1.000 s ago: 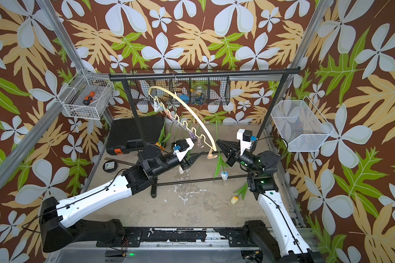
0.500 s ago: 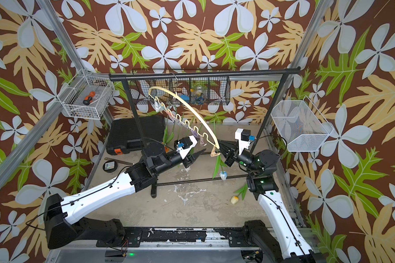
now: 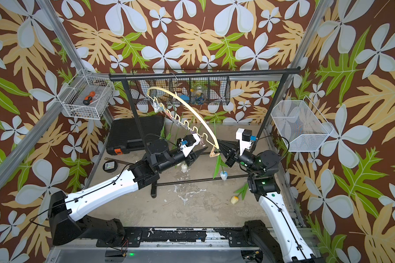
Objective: Dry the flowers on a clothes hanger
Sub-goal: Open the clamp at the hanger.
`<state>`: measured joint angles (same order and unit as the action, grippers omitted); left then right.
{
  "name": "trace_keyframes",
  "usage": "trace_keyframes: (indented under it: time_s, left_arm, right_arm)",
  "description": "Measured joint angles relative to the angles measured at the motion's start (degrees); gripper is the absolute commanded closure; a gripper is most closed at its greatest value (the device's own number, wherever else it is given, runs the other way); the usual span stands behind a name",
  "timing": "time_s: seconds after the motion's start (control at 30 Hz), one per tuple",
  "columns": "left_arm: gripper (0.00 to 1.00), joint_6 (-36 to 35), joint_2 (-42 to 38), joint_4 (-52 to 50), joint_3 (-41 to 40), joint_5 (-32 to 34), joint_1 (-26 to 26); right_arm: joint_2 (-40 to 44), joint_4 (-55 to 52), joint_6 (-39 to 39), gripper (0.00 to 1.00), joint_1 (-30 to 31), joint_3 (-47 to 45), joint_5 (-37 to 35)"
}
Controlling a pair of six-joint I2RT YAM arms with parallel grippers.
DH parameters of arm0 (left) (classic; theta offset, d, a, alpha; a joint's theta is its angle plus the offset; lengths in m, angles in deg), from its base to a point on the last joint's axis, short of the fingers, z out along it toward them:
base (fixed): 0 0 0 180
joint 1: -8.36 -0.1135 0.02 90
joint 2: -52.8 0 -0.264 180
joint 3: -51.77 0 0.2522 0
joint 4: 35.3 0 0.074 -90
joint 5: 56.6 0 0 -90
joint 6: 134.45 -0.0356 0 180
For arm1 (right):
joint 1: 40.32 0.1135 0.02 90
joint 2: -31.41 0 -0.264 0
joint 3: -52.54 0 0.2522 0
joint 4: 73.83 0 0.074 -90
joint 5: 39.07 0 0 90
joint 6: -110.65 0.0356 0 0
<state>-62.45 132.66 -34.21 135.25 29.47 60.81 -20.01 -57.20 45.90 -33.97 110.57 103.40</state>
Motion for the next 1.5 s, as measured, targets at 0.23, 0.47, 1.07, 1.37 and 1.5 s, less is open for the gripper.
trace_keyframes:
  time_s: [0.23,0.47,1.07,1.37,1.5]
  left_arm:
    - [0.63,0.02,-0.31,0.07,-0.13,-0.15,0.0]
    - [0.67,0.09,-0.76,0.15,-0.17,-2.27,0.0]
    - [0.82,4.72,-0.42,0.98,0.52,-6.84,-0.02]
    - [0.84,7.8,0.31,3.04,0.52,-8.37,-0.02]
    - [0.86,9.44,0.39,3.91,0.5,-8.66,-0.02]
  right_arm:
    - [0.24,-0.09,0.0,1.0,0.0,0.0,0.13]
    - [0.0,-0.09,0.02,1.0,0.04,0.0,1.05]
    - [2.6,10.86,9.92,1.0,0.04,-12.22,-6.12]
    - [1.79,18.71,15.56,1.0,0.04,-17.51,-7.56]
    - [1.22,22.73,18.97,1.0,0.7,-20.5,-9.01]
